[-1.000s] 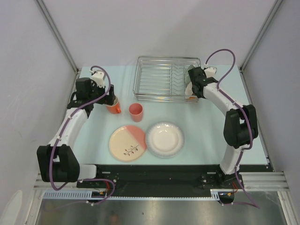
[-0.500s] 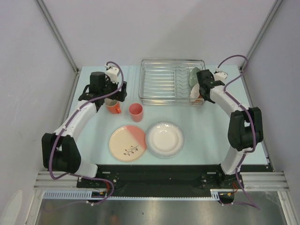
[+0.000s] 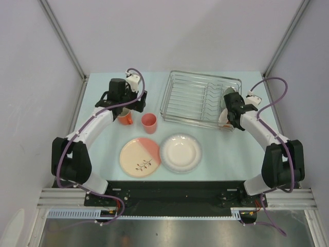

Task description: Load the mixed dishes into the dish rack

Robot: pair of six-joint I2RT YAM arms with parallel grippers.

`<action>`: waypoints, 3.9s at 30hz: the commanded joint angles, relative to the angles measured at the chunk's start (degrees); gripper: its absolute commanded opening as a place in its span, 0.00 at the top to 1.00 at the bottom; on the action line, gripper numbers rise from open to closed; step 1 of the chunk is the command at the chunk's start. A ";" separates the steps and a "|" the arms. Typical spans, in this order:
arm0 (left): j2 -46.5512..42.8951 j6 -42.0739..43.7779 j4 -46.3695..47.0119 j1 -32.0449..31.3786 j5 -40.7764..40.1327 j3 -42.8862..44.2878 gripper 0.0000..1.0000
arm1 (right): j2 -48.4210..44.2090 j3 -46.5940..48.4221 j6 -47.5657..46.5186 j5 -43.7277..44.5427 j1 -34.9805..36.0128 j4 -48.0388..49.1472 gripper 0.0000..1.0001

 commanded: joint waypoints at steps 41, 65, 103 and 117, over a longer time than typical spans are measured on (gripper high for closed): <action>19.18 2.91 9.51 -12.83 -3.80 11.17 0.20 | -9.83 -3.57 3.97 -19.07 -16.40 6.82 0.34; 10.21 5.54 10.30 -14.59 -7.14 0.78 0.06 | -33.46 -16.64 -7.55 -41.75 7.93 8.31 0.29; 4.41 6.95 9.60 -14.68 -10.56 -1.94 0.01 | -12.28 -39.69 -2.71 -49.14 17.79 38.99 0.60; 2.56 7.65 8.99 -14.68 -12.23 -1.94 0.01 | -21.94 -40.92 -4.46 -45.54 18.92 29.07 1.00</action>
